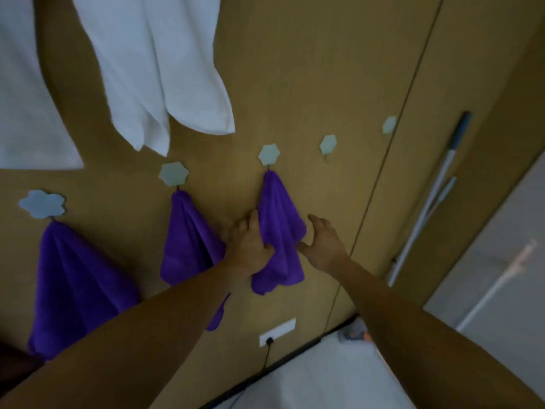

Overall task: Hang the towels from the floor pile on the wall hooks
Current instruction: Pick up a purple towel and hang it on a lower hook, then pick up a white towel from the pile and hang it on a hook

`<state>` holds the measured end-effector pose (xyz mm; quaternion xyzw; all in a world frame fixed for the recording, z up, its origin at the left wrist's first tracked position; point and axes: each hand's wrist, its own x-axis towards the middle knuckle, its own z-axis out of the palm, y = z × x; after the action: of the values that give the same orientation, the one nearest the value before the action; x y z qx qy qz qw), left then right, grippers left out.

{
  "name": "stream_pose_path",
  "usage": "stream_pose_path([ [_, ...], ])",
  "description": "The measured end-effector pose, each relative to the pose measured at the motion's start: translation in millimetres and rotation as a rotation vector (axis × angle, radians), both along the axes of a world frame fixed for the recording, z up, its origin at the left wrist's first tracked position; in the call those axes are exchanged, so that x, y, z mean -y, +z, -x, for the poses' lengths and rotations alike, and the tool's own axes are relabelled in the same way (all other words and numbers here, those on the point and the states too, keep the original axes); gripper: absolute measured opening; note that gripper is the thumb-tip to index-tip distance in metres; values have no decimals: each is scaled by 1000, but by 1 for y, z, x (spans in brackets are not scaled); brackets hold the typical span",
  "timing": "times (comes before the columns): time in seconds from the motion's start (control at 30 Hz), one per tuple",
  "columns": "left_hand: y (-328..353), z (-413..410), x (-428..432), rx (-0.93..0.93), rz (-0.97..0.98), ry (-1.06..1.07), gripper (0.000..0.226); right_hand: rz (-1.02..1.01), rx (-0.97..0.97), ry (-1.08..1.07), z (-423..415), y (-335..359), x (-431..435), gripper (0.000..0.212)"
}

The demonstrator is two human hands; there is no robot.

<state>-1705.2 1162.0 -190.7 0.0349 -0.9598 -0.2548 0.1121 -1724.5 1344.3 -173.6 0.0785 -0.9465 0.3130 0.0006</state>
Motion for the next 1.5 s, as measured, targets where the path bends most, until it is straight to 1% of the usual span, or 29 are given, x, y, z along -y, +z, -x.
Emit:
stream_pose_path([
  [0.1, -18, -17, -14, 221, -39, -41, 98, -48, 31, -119, -45, -20, -24, 81],
  [0.13, -27, -25, -21, 309, -3, -77, 96, -77, 54, -150, -61, -27, -35, 81],
  [0.2, -45, -44, -38, 474, 146, -205, 89, -137, 127, -210, -96, -39, -58, 81],
  [0.23, -51, -53, -48, 532, 215, -275, 88, -164, 162, -245, -112, -43, -70, 81],
  [0.3, -59, -71, -73, 589, 277, -389, 90, -187, 205, -327, -148, -52, -95, 80],
  [0.4, -55, -99, -120, 526, 357, -556, 85, -175, 214, -443, -209, -64, -129, 75],
  [0.47, -51, -122, -154, 479, 372, -663, 82, -165, 224, -543, -252, -70, -148, 70],
  [0.57, -59, -171, -198, 443, 376, -822, 80, -108, 278, -698, -325, -82, -174, 70],
  [0.67, -79, -235, -235, 481, 465, -968, 83, -87, 344, -835, -413, -100, -193, 70],
  [0.8, -111, -334, -269, 542, 586, -1117, 82, -66, 460, -997, -536, -126, -209, 65],
  [0.93, -139, -409, -294, 581, 640, -1237, 82, -26, 555, -1100, -623, -148, -220, 61],
  [1.1, -177, -460, -332, 602, 701, -1336, 78, 60, 639, -1181, -685, -183, -226, 55],
  [1.23, -227, -487, -364, 656, 721, -1427, 74, 139, 692, -1280, -718, -229, -236, 49],
  [1.33, -279, -505, -378, 697, 766, -1484, 70, 177, 736, -1337, -736, -278, -240, 45],
  [1.43, -356, -525, -390, 749, 791, -1498, 62, 215, 797, -1339, -750, -356, -245, 44],
  [1.5, -411, -539, -390, 792, 810, -1485, 61, 264, 836, -1309, -757, -415, -243, 46],
])
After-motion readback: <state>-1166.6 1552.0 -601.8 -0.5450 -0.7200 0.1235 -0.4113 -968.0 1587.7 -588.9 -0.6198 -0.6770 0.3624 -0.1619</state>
